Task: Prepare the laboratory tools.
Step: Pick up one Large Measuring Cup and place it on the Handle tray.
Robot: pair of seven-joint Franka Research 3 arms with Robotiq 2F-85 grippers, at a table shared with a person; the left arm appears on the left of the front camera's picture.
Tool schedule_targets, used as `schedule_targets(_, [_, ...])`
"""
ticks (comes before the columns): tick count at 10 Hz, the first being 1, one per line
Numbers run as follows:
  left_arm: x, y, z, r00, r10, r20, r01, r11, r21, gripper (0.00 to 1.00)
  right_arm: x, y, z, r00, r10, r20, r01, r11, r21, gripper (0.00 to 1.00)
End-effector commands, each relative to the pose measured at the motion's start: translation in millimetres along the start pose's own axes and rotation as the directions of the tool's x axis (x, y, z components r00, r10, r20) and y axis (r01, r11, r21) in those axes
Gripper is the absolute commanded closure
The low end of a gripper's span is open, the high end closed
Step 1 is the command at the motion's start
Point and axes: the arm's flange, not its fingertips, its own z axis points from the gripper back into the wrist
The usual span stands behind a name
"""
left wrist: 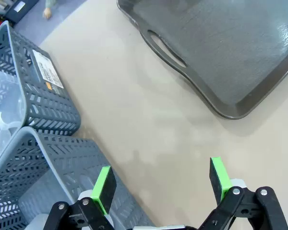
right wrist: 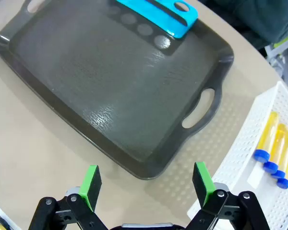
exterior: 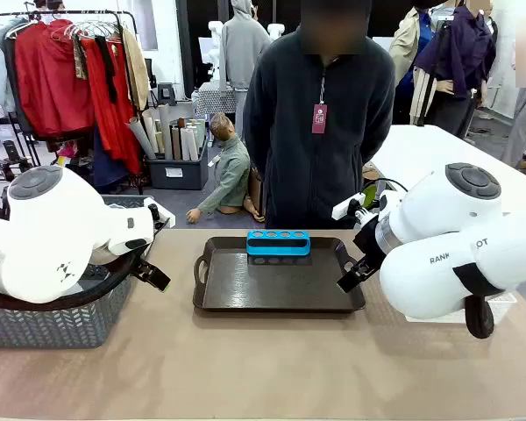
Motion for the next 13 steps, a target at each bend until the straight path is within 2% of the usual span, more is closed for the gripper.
schedule_targets(1, [0.0, 0.0, 0.1, 1.000, 0.000, 0.000, 0.000, 1.000, 0.000, 0.00, 0.0, 0.0, 0.1, 1.000, 0.000, 0.000, 0.000, 1.000, 0.000, 0.00])
schedule_targets(13, [0.0, 0.0, 0.1, 1.000, 0.000, 0.000, 0.000, 1.000, 0.000, 0.00, 0.0, 0.0, 0.1, 1.000, 0.000, 0.000, 0.000, 1.000, 0.000, 0.00])
